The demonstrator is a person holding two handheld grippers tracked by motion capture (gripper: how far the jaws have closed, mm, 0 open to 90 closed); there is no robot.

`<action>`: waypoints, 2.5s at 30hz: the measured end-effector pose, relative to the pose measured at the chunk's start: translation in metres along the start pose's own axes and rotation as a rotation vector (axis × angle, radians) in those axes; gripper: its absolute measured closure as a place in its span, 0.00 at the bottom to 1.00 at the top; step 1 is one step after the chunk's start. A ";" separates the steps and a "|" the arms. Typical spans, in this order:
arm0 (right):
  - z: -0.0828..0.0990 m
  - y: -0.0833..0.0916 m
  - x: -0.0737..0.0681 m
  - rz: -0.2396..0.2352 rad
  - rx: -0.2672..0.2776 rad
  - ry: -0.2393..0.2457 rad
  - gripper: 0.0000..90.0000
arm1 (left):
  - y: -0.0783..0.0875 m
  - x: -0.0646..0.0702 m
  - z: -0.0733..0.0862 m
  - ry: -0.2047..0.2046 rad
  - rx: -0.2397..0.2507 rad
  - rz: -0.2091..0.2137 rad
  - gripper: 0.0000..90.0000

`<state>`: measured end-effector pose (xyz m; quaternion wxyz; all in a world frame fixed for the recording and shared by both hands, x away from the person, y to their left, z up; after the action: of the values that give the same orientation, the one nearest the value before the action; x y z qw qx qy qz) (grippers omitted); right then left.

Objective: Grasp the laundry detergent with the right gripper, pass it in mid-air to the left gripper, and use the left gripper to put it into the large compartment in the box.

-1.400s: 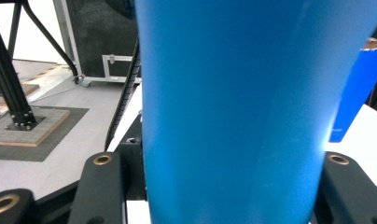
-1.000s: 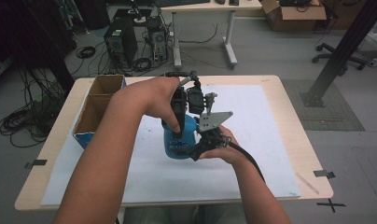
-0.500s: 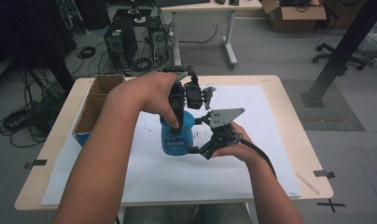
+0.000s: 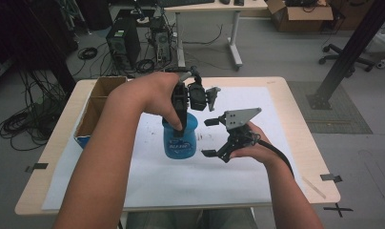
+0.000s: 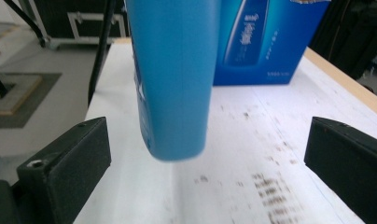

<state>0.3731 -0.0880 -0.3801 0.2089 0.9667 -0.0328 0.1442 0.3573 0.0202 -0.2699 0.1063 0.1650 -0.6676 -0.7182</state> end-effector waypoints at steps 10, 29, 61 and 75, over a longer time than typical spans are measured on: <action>0.005 0.034 0.006 0.011 -0.124 0.028 0.01 | 0.000 -0.001 0.001 0.033 -0.010 -0.005 0.42; 0.012 0.070 0.010 0.020 -0.263 0.063 0.01 | -0.002 0.001 0.004 0.154 -0.021 0.007 0.42; 0.009 0.087 0.013 -0.009 -0.396 0.109 0.02 | 0.009 -0.025 0.013 0.640 0.039 0.013 0.42; 0.017 0.098 0.021 -0.053 -0.542 0.130 0.02 | 0.027 -0.042 0.023 0.815 0.100 0.002 0.42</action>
<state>0.3856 -0.1842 -0.3501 0.4652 0.8648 -0.0312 0.1865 0.3854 0.0548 -0.2373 0.3546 0.4404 -0.6050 -0.5605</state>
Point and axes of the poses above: each handheld gripper's, and its own axes: y roughly backward along the jaws, z roughly out of its underside, x roughly to its right, the point moved 8 cm from there along -y, roughly forward along the jaws, and after that the axes turned 15 degrees about y, right-handed, at the moved point
